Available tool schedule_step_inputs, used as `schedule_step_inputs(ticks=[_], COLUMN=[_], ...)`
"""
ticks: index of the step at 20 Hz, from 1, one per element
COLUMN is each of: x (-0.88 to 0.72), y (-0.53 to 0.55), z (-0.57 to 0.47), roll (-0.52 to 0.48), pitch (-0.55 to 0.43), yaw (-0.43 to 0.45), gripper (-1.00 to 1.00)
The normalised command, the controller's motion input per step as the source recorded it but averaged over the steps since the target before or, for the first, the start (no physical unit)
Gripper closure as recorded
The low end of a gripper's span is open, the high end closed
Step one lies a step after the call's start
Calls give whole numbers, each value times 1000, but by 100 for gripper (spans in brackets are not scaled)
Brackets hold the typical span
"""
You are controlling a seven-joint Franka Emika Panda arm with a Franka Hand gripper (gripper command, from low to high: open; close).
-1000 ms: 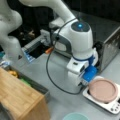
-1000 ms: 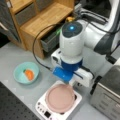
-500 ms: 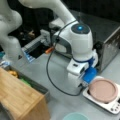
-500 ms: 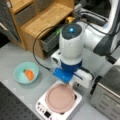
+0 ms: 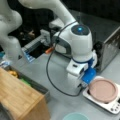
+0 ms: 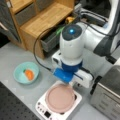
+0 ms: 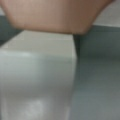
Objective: Pick up the pan. Place the pan on the table. Pick up the bowl. Place the bowl on the stove.
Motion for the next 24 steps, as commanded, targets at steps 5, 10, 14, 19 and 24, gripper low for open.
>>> schedule_step_inputs(ticks=[5, 10, 14, 19, 24], x=[-50, -62, -67, -36, 4], y=[55, 62, 66, 56, 28], z=[-17, -38, -69, -92, -100], roll=[-79, -76, -69, -74, -78], pitch=[28, 15, -20, -37, -50], yaw=[0, -2, -2, -1, -2], gripper=[-100, 100, 100, 100, 100])
